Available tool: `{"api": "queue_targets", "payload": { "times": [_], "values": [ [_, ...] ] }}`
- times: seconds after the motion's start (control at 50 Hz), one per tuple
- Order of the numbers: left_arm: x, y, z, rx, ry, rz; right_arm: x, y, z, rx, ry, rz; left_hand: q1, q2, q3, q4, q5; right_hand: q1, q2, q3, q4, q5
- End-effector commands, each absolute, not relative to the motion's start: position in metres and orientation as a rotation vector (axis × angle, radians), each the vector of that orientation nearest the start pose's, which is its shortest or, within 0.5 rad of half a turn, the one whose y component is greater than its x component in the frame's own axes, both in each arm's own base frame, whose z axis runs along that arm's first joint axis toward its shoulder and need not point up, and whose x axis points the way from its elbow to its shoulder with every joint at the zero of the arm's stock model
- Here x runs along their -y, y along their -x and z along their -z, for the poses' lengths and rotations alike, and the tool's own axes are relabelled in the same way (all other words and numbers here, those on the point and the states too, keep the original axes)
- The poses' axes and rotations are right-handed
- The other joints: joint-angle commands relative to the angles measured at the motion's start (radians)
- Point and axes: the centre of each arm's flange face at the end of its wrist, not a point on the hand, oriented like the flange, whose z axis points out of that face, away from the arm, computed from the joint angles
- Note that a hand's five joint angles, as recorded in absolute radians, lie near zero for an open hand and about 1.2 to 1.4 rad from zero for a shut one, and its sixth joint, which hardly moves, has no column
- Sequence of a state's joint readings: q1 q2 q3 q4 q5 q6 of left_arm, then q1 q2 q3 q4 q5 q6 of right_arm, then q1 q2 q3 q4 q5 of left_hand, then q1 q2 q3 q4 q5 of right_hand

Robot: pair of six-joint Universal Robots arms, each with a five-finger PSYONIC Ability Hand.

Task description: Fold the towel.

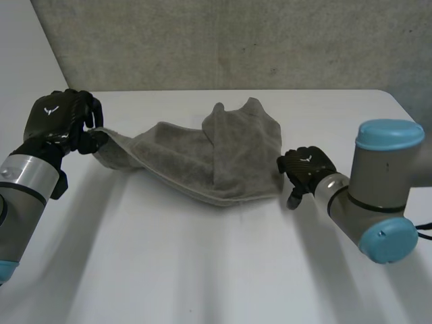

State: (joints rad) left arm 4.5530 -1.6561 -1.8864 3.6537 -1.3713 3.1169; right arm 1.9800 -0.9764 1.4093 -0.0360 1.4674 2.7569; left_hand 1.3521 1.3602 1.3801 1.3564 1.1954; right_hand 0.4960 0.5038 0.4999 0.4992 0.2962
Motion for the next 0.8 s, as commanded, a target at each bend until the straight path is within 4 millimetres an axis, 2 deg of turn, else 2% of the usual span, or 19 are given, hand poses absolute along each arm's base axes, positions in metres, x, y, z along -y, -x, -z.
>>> {"api": "queue_targets", "payload": {
  "times": [0.02,0.12,0.42,0.58,0.64,0.68,0.7,0.72,0.74,0.78,0.8],
  "values": [
    [0.288,0.201,-0.24,-2.266,-0.404,2.542,0.295,-0.275,-0.139,-2.285,1.036,1.722,0.044,0.036,0.016,0.04,0.026,-0.026,-0.034,-0.03,-0.03,-0.001],
    [0.286,0.202,-0.243,-2.282,-0.378,2.561,0.299,-0.281,-0.128,-2.27,0.972,1.711,0.044,0.036,0.016,0.04,0.026,-0.018,-0.025,-0.022,-0.021,0.008],
    [0.285,0.201,-0.242,-2.289,-0.371,2.559,0.308,-0.292,-0.119,-2.218,0.868,1.661,0.044,0.036,0.016,0.04,0.026,-0.018,-0.025,-0.022,-0.021,0.008],
    [0.284,0.202,-0.243,-2.289,-0.367,2.562,0.326,-0.298,-0.107,-2.219,0.785,1.644,0.044,0.036,0.016,0.04,0.026,0.006,-0.002,0.002,0.003,0.031],
    [0.284,0.202,-0.244,-2.289,-0.363,2.568,0.333,-0.301,-0.107,-2.21,0.774,1.659,0.044,0.036,0.016,0.04,0.026,0.135,0.127,0.131,0.132,0.16],
    [0.285,0.201,-0.243,-2.29,-0.361,2.566,0.338,-0.303,-0.12,-2.172,0.742,1.697,0.044,0.036,0.016,0.04,0.026,0.789,0.782,0.785,0.786,0.815],
    [0.285,0.201,-0.243,-2.29,-0.361,2.566,0.338,-0.303,-0.12,-2.172,0.742,1.698,0.044,0.036,0.016,0.04,0.026,0.793,0.785,0.789,0.789,0.818],
    [0.285,0.201,-0.243,-2.29,-0.361,2.566,0.342,-0.3,-0.135,-2.142,0.691,1.737,0.044,0.036,0.016,0.04,0.026,0.899,0.891,0.895,0.896,0.924],
    [0.285,0.201,-0.243,-2.29,-0.359,2.565,0.342,-0.3,-0.135,-2.142,0.69,1.737,0.044,0.036,0.016,0.04,0.026,0.9,0.893,0.896,0.897,0.926],
    [0.285,0.201,-0.243,-2.294,-0.359,2.561,0.345,-0.296,-0.19,-1.979,0.566,1.883,0.044,0.036,0.016,0.04,0.026,0.9,0.893,0.896,0.897,0.926],
    [0.285,0.2,-0.242,-2.297,-0.357,2.557,0.345,-0.296,-0.191,-1.978,0.565,1.884,0.044,0.036,0.016,0.04,0.026,0.9,0.893,0.896,0.897,0.926]
  ]
}}
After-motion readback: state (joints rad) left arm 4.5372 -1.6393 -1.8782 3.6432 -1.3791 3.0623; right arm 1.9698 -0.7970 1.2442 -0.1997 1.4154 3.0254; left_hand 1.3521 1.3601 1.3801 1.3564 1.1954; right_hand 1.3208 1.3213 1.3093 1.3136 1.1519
